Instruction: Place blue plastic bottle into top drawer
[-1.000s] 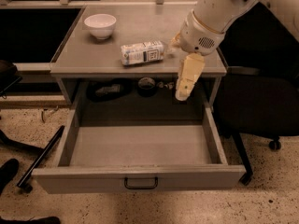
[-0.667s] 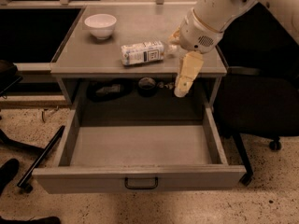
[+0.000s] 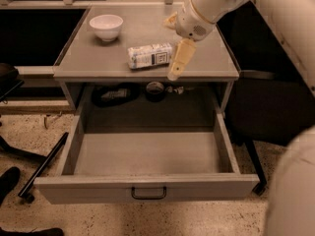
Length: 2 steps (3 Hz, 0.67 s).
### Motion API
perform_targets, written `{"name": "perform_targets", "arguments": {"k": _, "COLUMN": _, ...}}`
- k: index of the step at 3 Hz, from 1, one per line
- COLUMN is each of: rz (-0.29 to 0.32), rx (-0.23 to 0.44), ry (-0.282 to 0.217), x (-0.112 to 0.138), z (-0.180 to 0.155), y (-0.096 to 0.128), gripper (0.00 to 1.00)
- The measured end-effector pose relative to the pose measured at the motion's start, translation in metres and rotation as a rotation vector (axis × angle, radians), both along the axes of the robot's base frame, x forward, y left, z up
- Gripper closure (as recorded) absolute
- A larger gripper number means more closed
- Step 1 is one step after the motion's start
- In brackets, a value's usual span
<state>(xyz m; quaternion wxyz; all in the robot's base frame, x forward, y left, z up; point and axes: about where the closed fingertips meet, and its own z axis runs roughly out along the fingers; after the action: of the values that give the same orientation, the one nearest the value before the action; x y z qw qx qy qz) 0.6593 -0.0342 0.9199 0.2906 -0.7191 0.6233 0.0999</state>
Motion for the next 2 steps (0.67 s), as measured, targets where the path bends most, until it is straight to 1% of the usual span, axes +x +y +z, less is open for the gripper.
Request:
{"name": "perform_targets", "arguments": {"k": 1, "rz": -0.009, "rx": 0.071, "ry": -0.072, "x": 0.0552, "z": 0.0181, "y": 0.0252, "gripper": 0.00}}
{"name": "perform_targets", "arguments": {"k": 2, "rz": -0.009, "rx": 0.071, "ry": -0.072, "x": 0.0553, "z": 0.0181, "y": 0.0252, "gripper": 0.00}}
